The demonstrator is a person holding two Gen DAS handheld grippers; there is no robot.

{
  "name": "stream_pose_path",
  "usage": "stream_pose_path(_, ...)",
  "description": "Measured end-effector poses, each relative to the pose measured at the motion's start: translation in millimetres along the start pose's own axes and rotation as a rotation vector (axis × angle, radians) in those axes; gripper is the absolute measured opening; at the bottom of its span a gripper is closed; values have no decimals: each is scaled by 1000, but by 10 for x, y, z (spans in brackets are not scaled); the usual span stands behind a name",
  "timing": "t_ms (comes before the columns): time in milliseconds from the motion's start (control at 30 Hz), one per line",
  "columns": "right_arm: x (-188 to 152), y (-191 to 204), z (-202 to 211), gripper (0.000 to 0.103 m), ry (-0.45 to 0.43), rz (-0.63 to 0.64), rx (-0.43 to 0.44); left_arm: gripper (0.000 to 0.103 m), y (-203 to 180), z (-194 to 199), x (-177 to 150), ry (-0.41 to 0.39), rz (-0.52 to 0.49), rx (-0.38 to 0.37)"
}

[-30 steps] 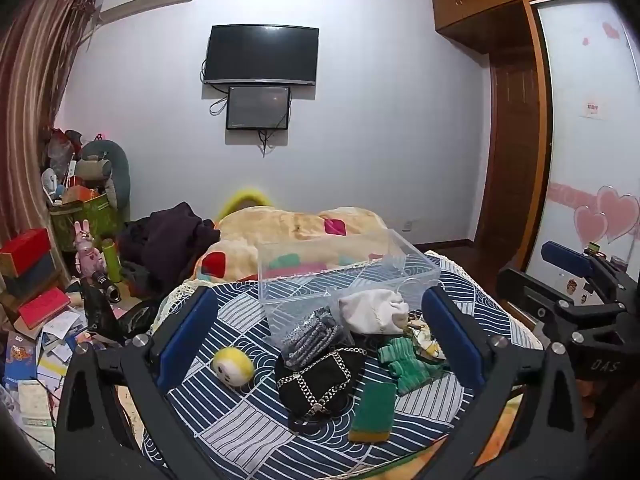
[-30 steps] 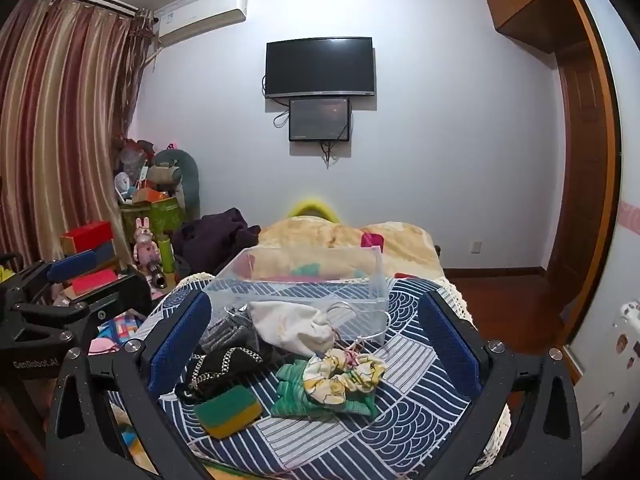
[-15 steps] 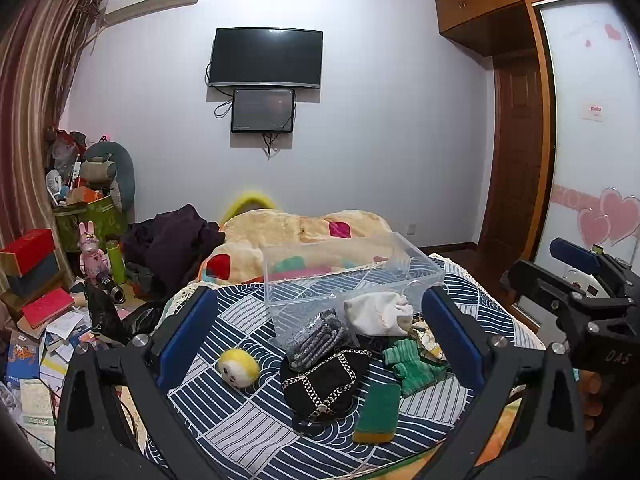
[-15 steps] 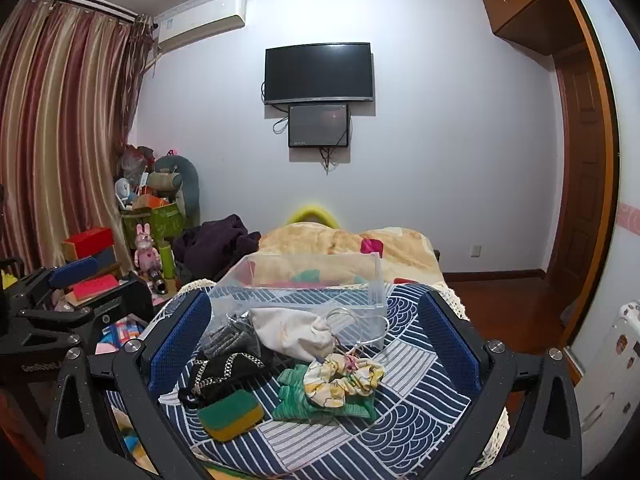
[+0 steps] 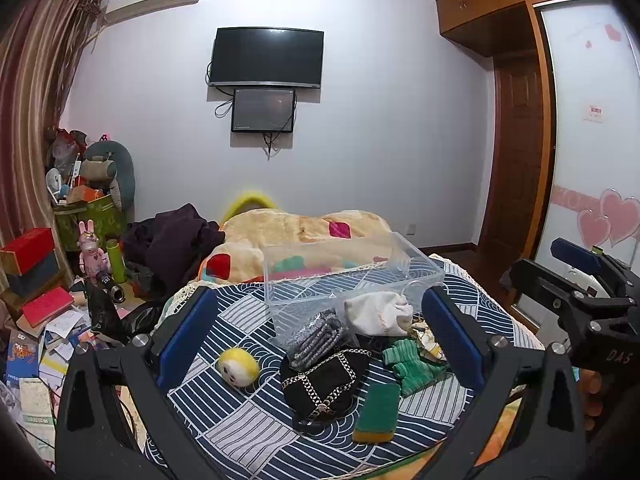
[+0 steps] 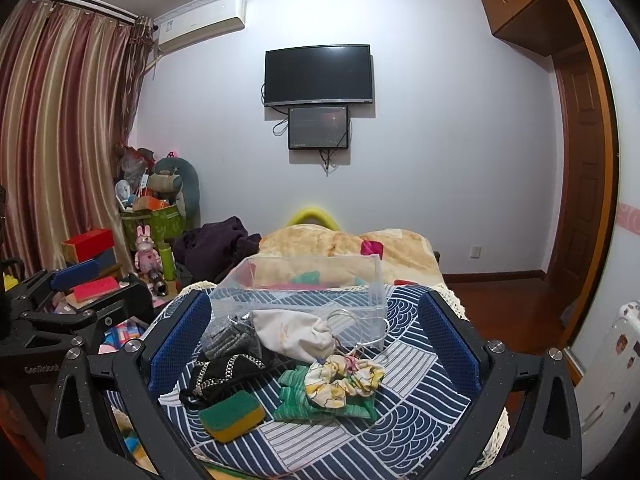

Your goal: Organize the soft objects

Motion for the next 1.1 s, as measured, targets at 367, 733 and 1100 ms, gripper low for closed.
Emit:
stream_pose_path(367,21,-4,25,103,-5,-8,4,103,6,11,2,-4,-6,-1)
stream_pose_path(733,49,-4,44,103,-13,-10,6,103,-23,-8,13,-2,-7,-4)
stream_pose_path(1100,75,9,66,103,-24,-13,10,103,-19,-3,23,-1,-4,-5)
Point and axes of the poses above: each gripper's, at about its wrist camera, not at the fingertips, and z roughly against the way its jaws point, y to its left, x to its top, the point moved 10 cm from there along -z, roughly the way its jaws point, and after that the axes turned 10 degrees about -z, right-handed, at the moved point
